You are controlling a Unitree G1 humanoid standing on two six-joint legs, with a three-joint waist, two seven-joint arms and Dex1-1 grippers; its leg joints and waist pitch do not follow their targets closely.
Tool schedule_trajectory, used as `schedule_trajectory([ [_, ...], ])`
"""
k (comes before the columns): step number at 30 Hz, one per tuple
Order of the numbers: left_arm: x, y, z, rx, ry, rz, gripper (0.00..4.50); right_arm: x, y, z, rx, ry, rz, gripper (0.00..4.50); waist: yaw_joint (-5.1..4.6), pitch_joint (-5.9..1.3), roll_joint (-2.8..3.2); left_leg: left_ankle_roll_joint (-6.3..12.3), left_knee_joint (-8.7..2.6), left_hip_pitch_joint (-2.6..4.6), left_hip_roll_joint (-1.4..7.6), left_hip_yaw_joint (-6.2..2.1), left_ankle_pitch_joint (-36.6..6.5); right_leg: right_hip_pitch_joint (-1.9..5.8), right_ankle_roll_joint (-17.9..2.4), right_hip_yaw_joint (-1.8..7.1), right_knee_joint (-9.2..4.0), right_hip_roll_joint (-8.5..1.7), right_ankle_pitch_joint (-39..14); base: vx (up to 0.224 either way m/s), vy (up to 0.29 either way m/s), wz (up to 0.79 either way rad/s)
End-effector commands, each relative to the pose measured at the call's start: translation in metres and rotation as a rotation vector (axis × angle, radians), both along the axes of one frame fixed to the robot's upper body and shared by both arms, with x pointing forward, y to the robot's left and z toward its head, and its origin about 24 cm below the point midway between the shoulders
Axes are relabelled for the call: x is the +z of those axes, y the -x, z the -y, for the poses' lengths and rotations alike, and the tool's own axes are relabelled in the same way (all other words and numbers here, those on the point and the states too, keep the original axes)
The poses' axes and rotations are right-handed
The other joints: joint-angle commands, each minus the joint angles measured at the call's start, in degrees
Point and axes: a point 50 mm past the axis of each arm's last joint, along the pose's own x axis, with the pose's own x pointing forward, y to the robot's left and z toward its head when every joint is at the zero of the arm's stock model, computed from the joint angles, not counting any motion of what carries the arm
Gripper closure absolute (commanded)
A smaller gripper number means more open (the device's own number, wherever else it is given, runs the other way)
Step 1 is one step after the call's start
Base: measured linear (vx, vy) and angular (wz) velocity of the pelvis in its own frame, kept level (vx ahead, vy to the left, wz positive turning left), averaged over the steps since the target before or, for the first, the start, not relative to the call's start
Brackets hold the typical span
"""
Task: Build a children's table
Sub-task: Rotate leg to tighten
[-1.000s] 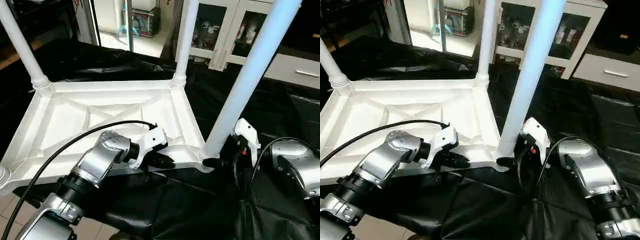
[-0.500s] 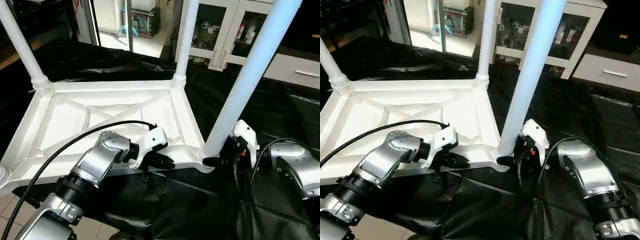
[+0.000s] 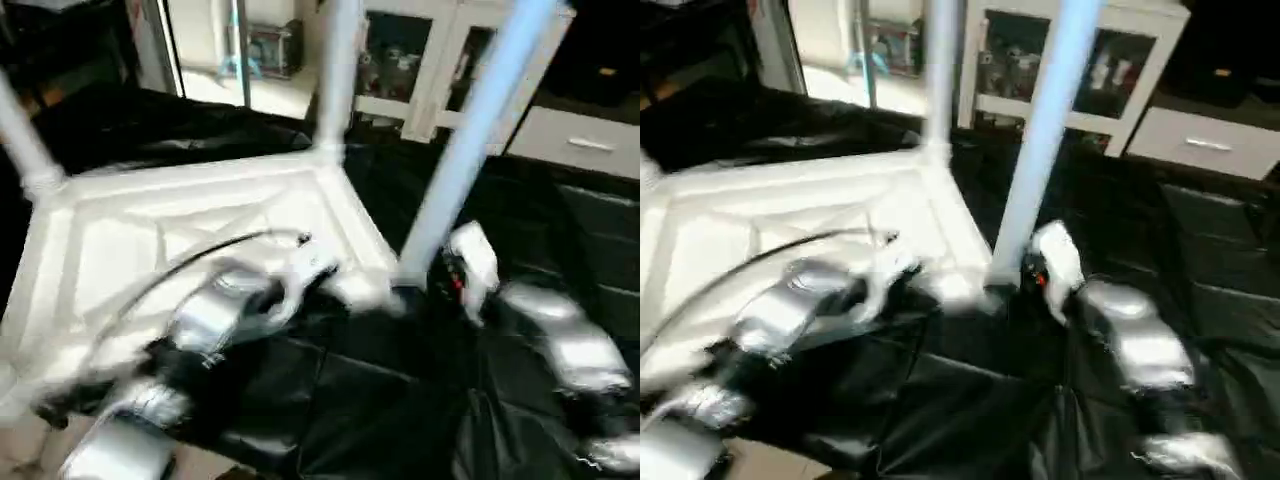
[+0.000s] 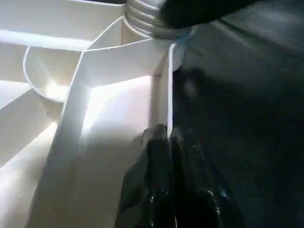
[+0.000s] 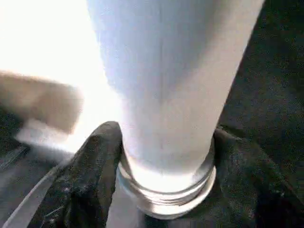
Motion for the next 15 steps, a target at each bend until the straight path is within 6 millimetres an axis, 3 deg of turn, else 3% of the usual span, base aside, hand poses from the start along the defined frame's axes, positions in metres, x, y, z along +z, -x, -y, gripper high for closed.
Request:
schedule_trajectory([
  [1,0.002,-0.011,0.011,0.129,0.018,0.034,4.50,-0.014,-0.003,0.017,-0.320,0.062,-0.049,1.90,0.01,-3.81,-0.17,-1.40,-4.44,1.53,3.68,-2.37,-13.8,2.07,-11.0,2.41,-5.14,-5.35,-20.0,0.000,0.000,0.00],
  [2,0.004,-0.017,0.018,0.179,0.002,0.077,4.50,-0.017,-0.005,0.007,-0.411,0.074,-0.041,1.90,-0.11,-3.86,0.03,-1.66,-4.53,1.51,3.58,-2.38,-13.9,1.84,-10.7,2.55,-5.28,-5.29,-19.1,0.000,0.000,0.00],
  [4,0.005,-0.019,0.024,0.202,0.005,0.105,4.50,-0.018,-0.007,-0.003,-0.431,0.083,-0.026,1.90,0.16,-4.02,0.00,-1.52,-4.56,1.55,3.52,-2.17,-12.1,1.80,-10.4,2.71,-5.13,-5.12,-16.0,0.000,0.000,0.00],
  [8,0.015,-0.025,0.044,0.257,0.044,0.169,4.50,-0.009,-0.008,-0.047,-0.384,0.110,0.056,1.90,0.88,-4.02,-0.21,0.30,-4.47,1.38,3.30,-1.90,-10.4,2.08,-9.9,2.78,-4.98,-5.19,-14.4,0.000,0.000,0.00],
  [11,0.017,-0.028,0.041,0.264,0.033,0.182,4.50,-0.005,-0.008,-0.046,-0.415,0.101,0.065,1.90,1.08,-4.10,0.07,1.64,-4.55,1.06,3.31,-1.94,-9.0,2.29,-9.4,2.75,-4.78,-5.37,-13.6,0.000,0.000,0.00],
  [15,0.014,-0.031,0.035,0.278,0.015,0.179,4.50,-0.001,-0.011,-0.047,-0.408,0.053,0.085,1.90,1.01,-3.99,0.43,1.34,-4.74,1.27,3.34,-2.00,-10.5,2.03,-8.9,2.62,-5.05,-5.27,-15.1,0.000,0.000,0.00],
])
